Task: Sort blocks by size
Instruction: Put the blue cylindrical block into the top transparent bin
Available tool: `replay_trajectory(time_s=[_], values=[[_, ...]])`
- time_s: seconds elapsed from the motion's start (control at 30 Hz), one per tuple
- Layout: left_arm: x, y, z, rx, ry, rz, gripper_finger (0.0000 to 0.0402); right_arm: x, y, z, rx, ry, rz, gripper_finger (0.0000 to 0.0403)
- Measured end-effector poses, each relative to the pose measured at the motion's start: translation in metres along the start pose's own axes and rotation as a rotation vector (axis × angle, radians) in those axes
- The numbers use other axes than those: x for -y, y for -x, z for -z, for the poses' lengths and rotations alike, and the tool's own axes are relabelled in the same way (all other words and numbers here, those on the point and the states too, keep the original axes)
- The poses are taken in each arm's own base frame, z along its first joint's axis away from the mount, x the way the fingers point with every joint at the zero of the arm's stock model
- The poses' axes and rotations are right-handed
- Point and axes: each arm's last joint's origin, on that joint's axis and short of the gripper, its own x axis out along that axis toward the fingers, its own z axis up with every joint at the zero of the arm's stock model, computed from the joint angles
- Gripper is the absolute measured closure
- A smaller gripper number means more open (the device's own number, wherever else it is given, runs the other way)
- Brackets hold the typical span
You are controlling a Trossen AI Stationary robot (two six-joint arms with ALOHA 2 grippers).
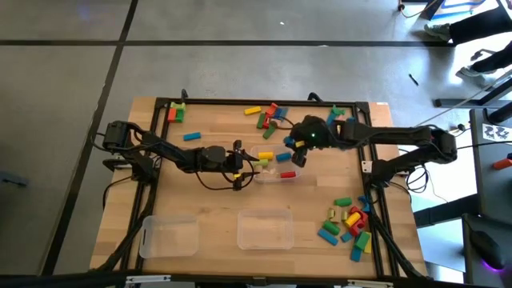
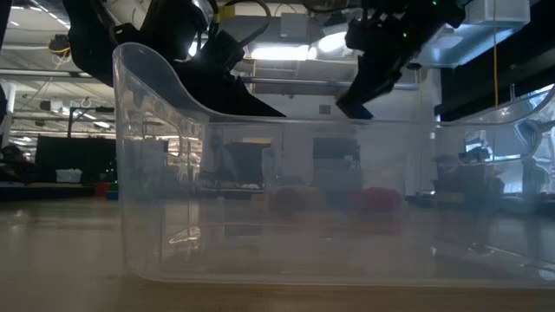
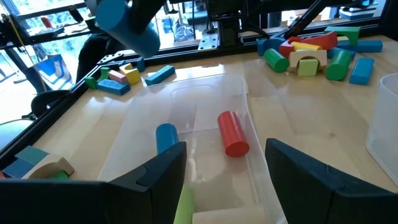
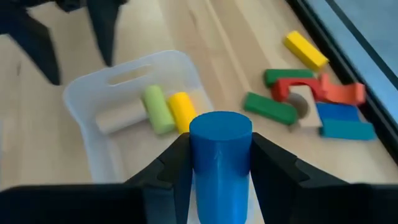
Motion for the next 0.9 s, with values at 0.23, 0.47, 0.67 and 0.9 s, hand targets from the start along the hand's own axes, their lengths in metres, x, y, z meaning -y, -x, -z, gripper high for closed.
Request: replay_trajectory(time_s=[0.23, 0.47, 0.67, 0.9], values=[[0.0, 0.0, 0.0, 0.0, -0.002, 0.0, 0.0187, -0.021, -0.013, 0.003, -0.024, 0.049, -0.047, 0.0267], [0.0, 0.0, 0.0, 0.0, -0.003, 0.0, 0.0187, -0.036, -0.031, 0.009, -0.069, 0.085, -0.072, 0.0266], [0.0, 0.0, 0.0, 0.0, -0.003, 0.0, 0.0187, -0.04, -0.048, 0.014, -0.104, 0.088, -0.072, 0.0266], [0.0, 0.0, 0.0, 0.0, -0.003, 0.0, 0.0187, -0.041, -0.061, 0.02, -0.158, 0.085, -0.064, 0.0263]])
